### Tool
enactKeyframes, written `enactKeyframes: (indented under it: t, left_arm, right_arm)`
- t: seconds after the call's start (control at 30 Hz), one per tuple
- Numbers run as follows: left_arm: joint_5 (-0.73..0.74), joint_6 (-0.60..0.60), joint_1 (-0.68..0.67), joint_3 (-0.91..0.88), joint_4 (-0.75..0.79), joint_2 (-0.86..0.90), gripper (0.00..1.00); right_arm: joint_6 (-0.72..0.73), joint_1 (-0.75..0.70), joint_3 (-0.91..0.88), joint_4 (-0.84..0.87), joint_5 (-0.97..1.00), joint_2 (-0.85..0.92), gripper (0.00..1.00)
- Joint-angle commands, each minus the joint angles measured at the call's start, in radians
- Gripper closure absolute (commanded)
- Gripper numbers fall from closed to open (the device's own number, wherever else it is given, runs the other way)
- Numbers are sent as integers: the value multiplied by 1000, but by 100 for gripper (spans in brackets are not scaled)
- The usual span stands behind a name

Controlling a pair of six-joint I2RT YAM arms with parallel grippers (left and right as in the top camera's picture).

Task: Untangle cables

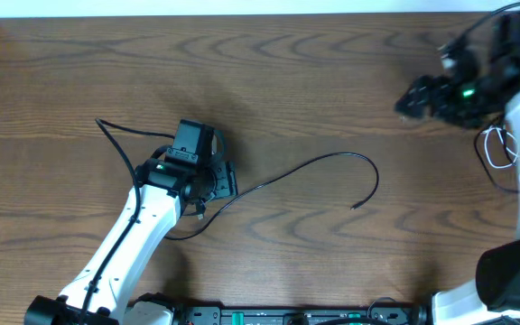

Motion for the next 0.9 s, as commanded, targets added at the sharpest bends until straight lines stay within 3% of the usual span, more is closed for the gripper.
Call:
enactKeyframes:
  t: [0.0,0.13,0.3,0.77,0.87]
  left_arm:
    - [1,90,-18,9,-5,-2,30]
    - [-92,132,-26,9,-34,-2,31]
    - [-306,3,-26,9,-105,-2,30]
    - [-312,-141,137,9,-153,-2,26]
    - [-312,-141,154,9,-159,-2,26]
  right_arm:
    - [94,69,-118,57,14,-12,7]
    - [156,155,-232,153,-93,-12,8]
    - [286,307,-340,304,-108,-12,9]
    - [805,703,-486,655,145,15,6]
    - [875,750,-494,682,179,29,13]
